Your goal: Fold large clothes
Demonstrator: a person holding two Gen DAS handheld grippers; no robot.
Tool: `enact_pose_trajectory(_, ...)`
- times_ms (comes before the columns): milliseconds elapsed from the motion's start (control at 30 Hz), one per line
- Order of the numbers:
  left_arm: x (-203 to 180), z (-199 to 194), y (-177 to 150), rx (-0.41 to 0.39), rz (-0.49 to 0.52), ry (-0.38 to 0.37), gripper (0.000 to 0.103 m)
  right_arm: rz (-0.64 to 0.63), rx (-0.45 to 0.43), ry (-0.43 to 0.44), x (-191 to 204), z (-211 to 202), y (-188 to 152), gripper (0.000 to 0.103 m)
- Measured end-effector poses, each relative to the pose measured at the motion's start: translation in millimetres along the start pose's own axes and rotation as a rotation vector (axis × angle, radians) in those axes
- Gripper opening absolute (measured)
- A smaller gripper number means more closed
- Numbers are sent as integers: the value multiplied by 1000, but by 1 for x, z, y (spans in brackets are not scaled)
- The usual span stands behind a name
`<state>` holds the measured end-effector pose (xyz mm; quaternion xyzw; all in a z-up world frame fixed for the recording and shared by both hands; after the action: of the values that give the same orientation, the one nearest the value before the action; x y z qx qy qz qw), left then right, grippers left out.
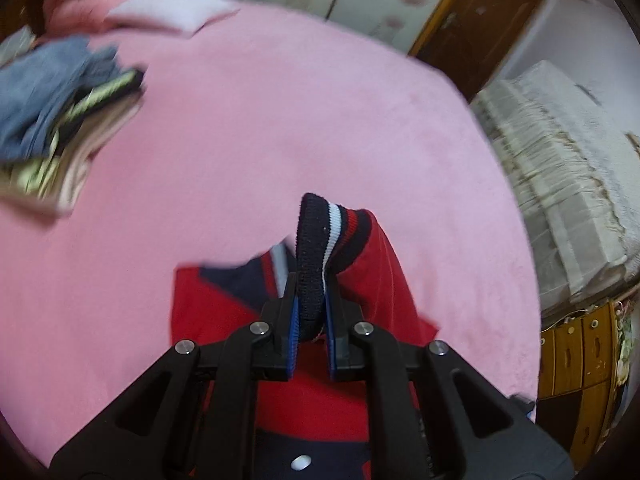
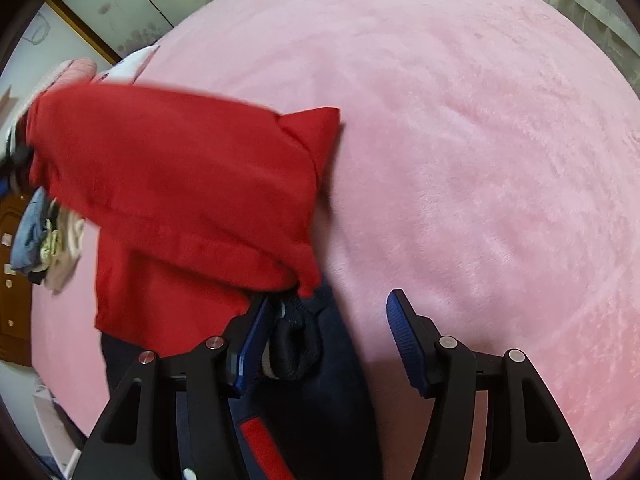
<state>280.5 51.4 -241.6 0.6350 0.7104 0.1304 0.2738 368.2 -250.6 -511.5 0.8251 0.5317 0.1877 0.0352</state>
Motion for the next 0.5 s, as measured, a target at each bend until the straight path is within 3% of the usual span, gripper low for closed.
enact_pose_trajectory(300,53,65,-99,296,-53,51,9,31,-38,-3,-8,4,11,59)
enact_pose_trajectory(500,64,70,-109,312,-67,63,19,64,-54,6,-12,6,16,59)
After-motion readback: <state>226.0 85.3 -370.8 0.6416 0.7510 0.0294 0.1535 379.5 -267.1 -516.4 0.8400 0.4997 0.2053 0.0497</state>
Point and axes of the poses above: each gripper's, at about its wrist camera, not at the fingertips, and z roughly the way its jaws point, x to its left, y to its top, the point moved 6 cm from there along z, roughly the way its jaws point, and after that the axes turned 12 degrees about z, right-handed, at the moved point
